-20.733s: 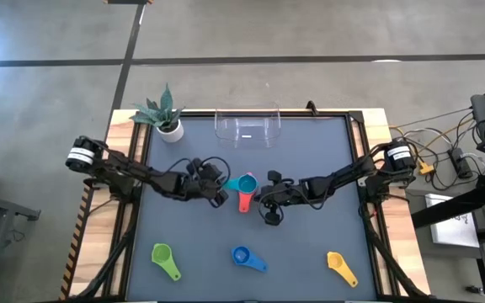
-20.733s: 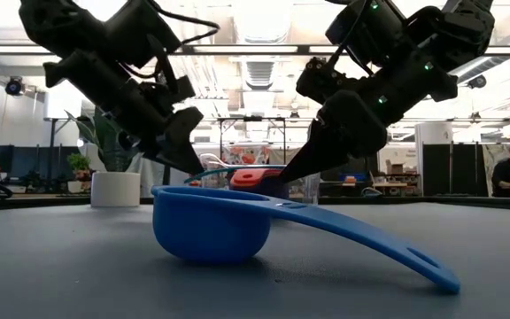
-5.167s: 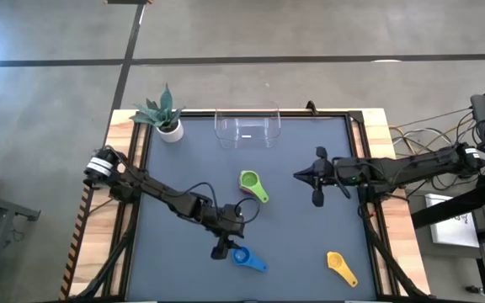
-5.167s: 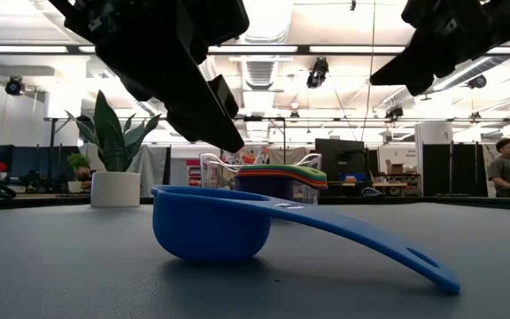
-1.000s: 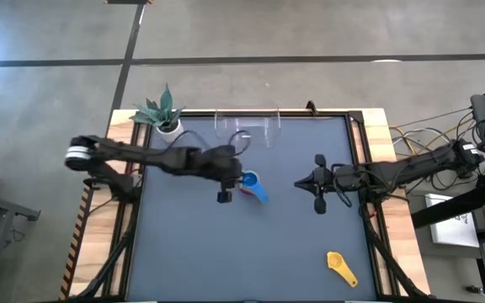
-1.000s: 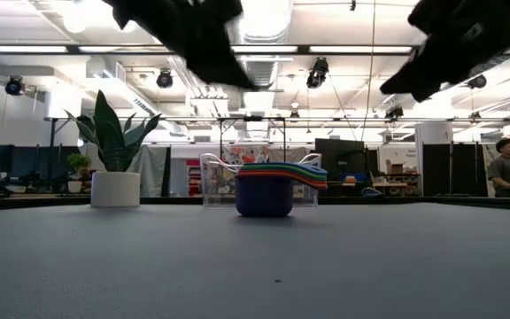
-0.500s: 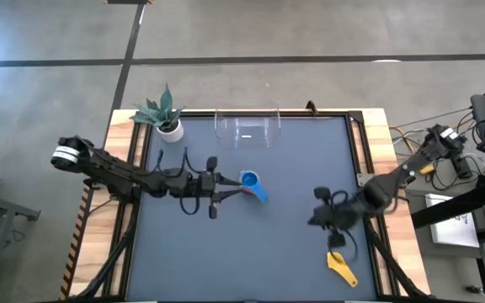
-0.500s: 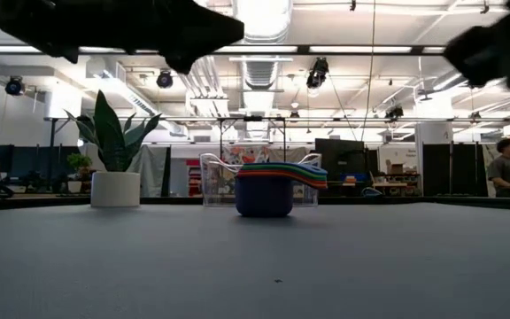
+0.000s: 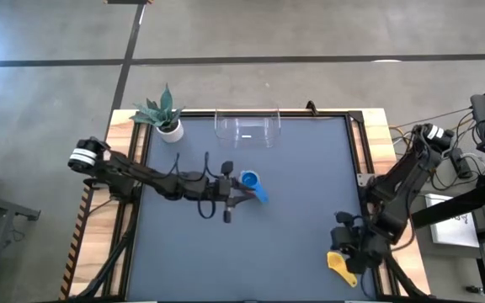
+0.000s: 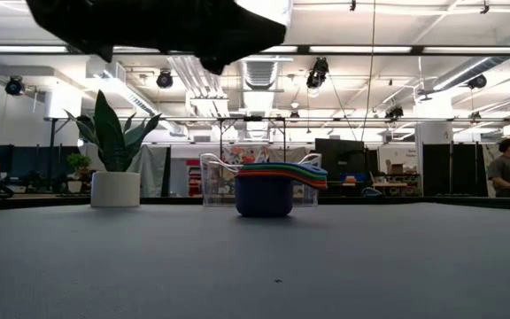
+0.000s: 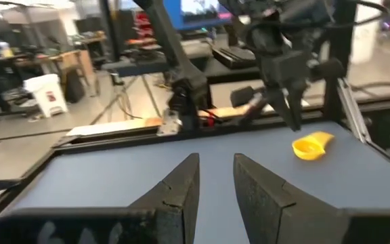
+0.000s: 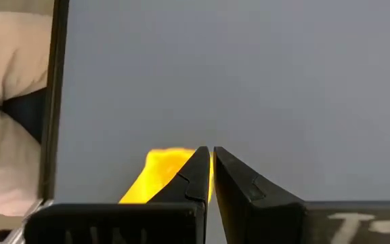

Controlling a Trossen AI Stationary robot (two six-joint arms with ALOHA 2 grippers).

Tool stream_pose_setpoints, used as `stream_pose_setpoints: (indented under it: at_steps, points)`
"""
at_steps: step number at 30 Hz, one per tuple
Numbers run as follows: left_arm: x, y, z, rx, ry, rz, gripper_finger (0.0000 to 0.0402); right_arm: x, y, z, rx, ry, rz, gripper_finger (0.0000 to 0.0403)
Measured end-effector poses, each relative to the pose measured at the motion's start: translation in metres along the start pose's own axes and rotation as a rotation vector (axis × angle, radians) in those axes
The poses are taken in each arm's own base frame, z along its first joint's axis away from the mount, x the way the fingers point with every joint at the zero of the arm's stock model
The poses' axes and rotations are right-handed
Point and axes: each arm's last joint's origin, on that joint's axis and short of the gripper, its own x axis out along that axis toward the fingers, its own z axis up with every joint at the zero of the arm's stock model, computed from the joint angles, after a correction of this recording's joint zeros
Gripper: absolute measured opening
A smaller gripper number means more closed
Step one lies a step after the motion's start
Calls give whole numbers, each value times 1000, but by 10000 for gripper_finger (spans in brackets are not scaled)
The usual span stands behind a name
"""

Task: Nest measuring cups in basket
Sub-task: Stack the yellow measuring cup on top of the blue measuring cup

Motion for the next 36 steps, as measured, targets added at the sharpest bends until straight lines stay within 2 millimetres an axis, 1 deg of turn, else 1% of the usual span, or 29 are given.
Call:
stream_pose_setpoints:
  at_steps: [3, 6, 10, 21, 27, 36]
  points:
    - [11, -3, 0, 24, 17, -36, 75, 2, 5, -10, 53, 32, -12, 13]
    - [19, -4, 1, 42, 35, -50, 75, 5, 9, -19, 63, 58, -25, 13]
    - [25, -5, 1, 51, 72, -55, 75, 11, 11, -25, 51, 78, -51, 13]
    - [25, -5, 0, 53, 85, -57, 75, 32, 13, -32, 26, 127, -128, 13]
    - [25, -6, 0, 51, 85, -58, 75, 34, 13, -32, 21, 125, -136, 13]
    - [25, -6, 0, 45, 86, -57, 75, 30, 13, -30, 23, 110, -118, 13]
